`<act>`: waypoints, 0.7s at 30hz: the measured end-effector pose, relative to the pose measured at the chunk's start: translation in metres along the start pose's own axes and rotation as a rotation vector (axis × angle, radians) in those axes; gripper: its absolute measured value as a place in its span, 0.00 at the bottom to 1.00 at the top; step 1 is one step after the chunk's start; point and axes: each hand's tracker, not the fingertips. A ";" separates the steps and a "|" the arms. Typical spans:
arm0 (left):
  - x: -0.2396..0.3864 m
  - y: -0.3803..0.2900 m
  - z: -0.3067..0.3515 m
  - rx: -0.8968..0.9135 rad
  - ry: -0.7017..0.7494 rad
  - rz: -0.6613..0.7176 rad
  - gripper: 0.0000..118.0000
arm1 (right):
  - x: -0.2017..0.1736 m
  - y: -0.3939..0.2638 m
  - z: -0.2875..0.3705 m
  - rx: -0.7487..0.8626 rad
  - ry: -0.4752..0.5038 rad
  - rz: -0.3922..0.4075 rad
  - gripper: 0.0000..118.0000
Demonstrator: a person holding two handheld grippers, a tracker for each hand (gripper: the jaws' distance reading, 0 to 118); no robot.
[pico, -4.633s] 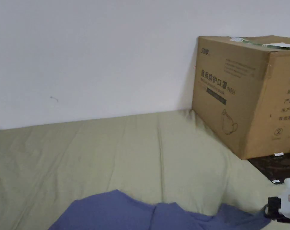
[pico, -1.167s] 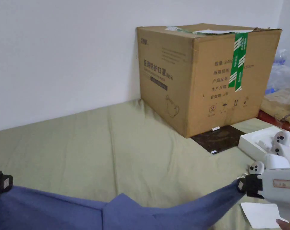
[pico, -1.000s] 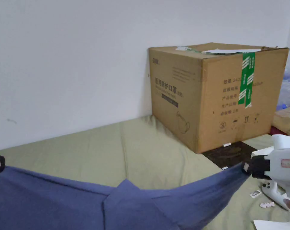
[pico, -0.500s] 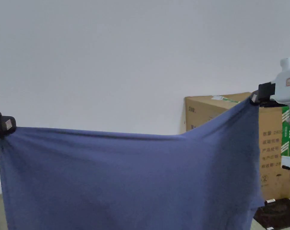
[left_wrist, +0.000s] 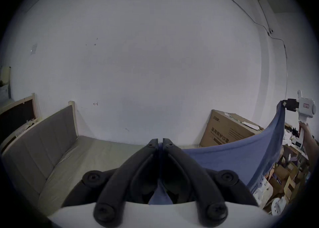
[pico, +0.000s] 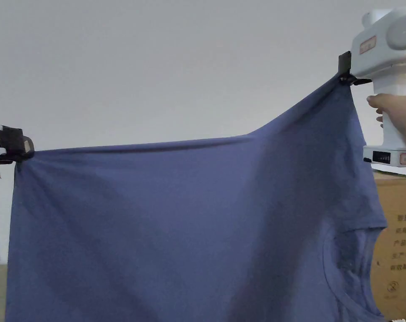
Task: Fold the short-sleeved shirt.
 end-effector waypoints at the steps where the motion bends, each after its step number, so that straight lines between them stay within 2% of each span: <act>1: -0.002 0.002 -0.010 0.005 0.000 0.011 0.02 | -0.005 0.004 -0.012 -0.001 -0.012 0.025 0.00; 5: -0.009 0.014 -0.049 0.048 0.021 0.052 0.02 | -0.025 0.018 -0.052 0.048 -0.064 0.071 0.00; 9: -0.007 0.027 -0.079 0.098 0.071 -0.023 0.02 | -0.041 0.024 -0.086 0.069 -0.082 0.106 0.00; 12: -0.011 0.025 -0.092 0.133 0.076 -0.021 0.02 | -0.051 0.011 -0.104 0.085 -0.111 0.118 0.00; 16: -0.021 -0.011 -0.111 0.081 0.134 -0.007 0.02 | -0.054 -0.048 -0.125 0.034 -0.086 0.053 0.00; 21: -0.042 -0.112 -0.124 -0.132 0.140 0.037 0.02 | -0.051 -0.186 -0.138 -0.239 -0.017 0.039 0.00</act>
